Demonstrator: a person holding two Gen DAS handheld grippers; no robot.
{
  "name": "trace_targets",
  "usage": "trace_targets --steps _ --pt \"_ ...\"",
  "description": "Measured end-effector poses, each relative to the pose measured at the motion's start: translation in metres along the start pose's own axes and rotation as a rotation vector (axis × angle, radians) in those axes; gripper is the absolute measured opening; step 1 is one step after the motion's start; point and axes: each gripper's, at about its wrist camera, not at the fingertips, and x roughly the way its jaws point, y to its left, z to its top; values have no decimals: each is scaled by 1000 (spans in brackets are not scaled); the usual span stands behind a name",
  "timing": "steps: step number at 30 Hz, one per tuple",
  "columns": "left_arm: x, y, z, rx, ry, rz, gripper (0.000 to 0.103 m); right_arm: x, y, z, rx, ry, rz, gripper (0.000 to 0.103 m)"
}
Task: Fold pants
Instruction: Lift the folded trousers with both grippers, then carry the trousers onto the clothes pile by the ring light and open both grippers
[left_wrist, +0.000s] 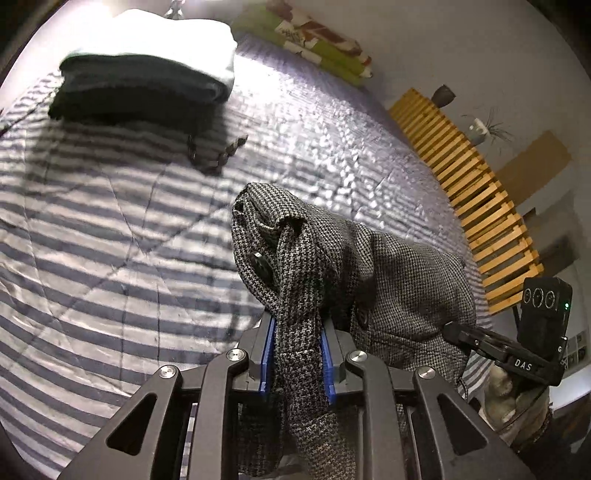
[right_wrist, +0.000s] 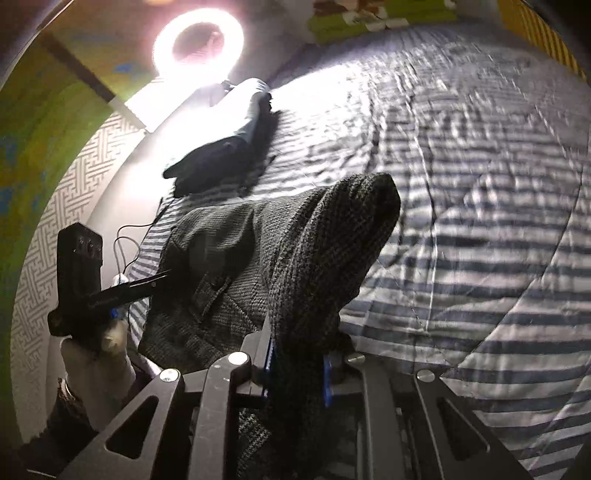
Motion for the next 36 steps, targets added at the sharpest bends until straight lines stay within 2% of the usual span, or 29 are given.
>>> trace_targets --steps 7,14,18,21,26,31,36 --pt "-56 -21 31 45 -143 -1 22 -38 42 33 -113 -105 9 16" --pt "-117 -18 97 35 -312 41 22 -56 97 100 -233 -208 16 16" --pt "-145 -6 142 32 -392 83 22 -50 134 153 -308 -263 23 16" --pt "-159 11 178 19 -436 121 22 -35 157 193 -334 -280 53 16" --pt "-167 50 237 -7 -487 181 22 14 184 257 -348 -297 113 15" --pt "-151 93 291 -28 -505 237 22 71 199 305 -386 -306 116 15" --pt "-119 140 330 -68 -485 265 22 139 192 344 -370 -276 122 15"
